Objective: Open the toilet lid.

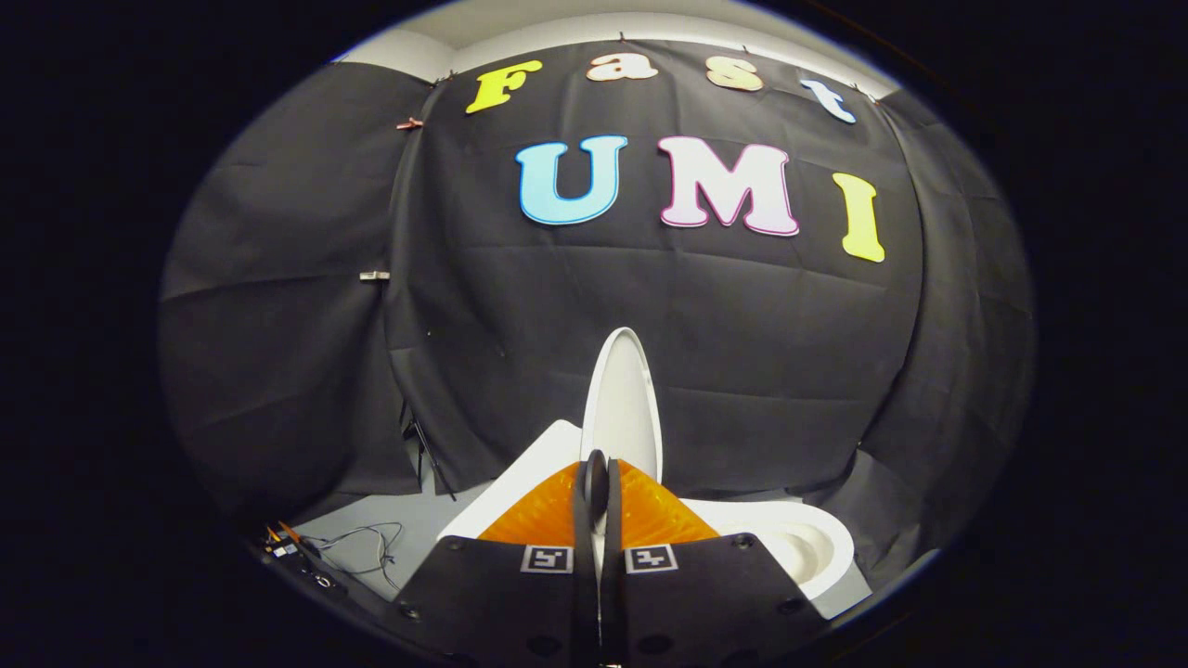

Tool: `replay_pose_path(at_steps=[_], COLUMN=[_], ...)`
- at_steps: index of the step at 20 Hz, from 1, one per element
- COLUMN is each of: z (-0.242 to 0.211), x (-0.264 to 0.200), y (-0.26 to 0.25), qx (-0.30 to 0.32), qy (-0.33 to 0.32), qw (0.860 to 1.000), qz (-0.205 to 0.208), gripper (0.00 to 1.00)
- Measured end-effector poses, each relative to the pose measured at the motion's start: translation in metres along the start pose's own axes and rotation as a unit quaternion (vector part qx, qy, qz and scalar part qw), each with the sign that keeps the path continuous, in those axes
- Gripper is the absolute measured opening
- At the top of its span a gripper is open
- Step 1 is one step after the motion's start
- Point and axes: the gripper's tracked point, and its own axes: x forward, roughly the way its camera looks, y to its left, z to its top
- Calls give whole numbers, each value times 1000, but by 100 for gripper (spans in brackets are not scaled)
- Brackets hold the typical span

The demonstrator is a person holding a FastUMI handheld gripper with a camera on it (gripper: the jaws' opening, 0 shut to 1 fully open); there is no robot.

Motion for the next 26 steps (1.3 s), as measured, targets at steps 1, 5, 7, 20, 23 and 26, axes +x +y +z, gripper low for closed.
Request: replay_pose_path(at_steps=[1, 5, 7, 20, 23, 26], z=[1, -5, -6, 58, 82, 97], x=[1, 0, 0, -76, -111, -140], y=[-3, 4, -1, -31, -49, -74], qx=[-4, 2, 3, 35, 47, 49], qy=[0, 4, 8, -60, -88, -97], qw=[1000, 1000, 1000, 997, 995, 994], qz=[-5, 20, 17, 36, 25, 7], gripper=[6, 23, 46, 100, 100, 100])
